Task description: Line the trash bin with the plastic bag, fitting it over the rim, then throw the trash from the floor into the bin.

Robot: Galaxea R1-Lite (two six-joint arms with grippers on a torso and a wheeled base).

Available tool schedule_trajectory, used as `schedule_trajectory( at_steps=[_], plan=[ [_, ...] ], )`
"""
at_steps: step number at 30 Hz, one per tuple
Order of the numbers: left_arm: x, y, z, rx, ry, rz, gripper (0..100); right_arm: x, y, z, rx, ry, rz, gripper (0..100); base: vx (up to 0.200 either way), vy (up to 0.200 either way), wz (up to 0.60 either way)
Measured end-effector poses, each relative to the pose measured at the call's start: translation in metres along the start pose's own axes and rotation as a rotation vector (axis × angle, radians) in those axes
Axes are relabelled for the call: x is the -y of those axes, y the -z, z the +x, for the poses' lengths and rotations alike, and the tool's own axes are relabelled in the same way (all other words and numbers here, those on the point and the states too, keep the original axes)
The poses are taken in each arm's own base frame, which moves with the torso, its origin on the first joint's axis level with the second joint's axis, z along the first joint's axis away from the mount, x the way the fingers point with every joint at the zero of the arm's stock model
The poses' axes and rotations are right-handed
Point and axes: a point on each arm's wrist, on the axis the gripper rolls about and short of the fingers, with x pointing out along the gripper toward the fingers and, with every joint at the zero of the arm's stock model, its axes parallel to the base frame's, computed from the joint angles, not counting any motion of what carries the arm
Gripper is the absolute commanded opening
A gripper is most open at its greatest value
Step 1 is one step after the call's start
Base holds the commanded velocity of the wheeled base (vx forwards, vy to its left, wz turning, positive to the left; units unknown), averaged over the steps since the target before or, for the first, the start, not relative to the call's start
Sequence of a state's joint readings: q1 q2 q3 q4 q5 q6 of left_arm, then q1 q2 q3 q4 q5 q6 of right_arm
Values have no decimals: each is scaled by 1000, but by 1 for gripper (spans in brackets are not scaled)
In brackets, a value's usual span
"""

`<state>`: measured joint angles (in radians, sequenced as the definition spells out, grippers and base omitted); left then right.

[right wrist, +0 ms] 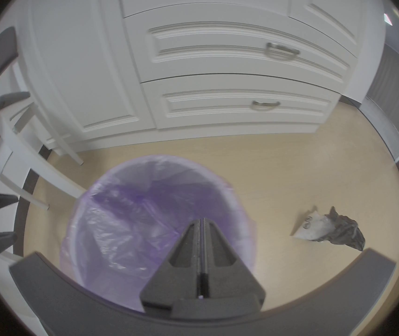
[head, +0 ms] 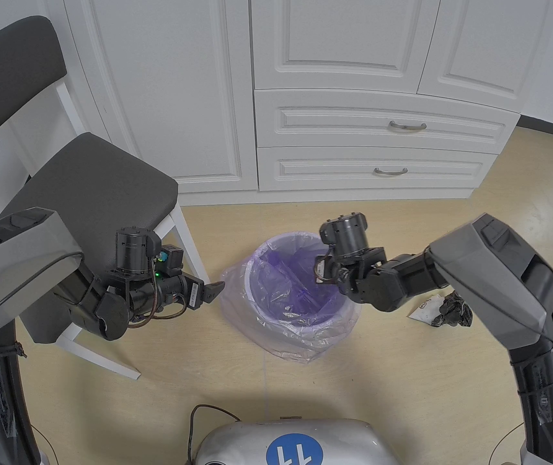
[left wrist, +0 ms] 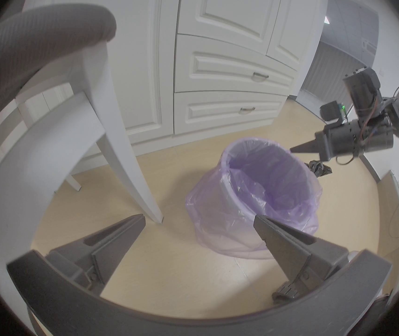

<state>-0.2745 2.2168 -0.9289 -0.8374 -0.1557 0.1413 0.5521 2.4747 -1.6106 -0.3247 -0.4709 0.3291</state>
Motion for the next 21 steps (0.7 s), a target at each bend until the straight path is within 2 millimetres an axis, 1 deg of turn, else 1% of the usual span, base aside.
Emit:
schedule_trajectory(
  at_steps=[3,6,9,12,14,17,21],
  plan=[
    [-2,6,5,-30,-7,4,100,23,3,-4,11,22,35,0,0,0,0],
    [-3,13,14,-58,-20,9,100,46,1,-6,82,21,96,0,0,0,0],
    [-7,21,29,-85,-40,13,100,73,1,-9,149,20,152,0,0,0,0],
    [-10,29,46,-107,-53,13,100,97,6,-8,161,37,179,0,0,0,0],
    [-13,33,56,-125,-59,12,100,109,11,-7,144,48,183,0,0,0,0],
    [-16,37,69,-161,-63,9,100,122,17,1,121,58,192,0,0,0,0],
    [-20,32,91,-168,-84,13,100,135,20,24,123,56,217,0,0,0,0]
  ],
)
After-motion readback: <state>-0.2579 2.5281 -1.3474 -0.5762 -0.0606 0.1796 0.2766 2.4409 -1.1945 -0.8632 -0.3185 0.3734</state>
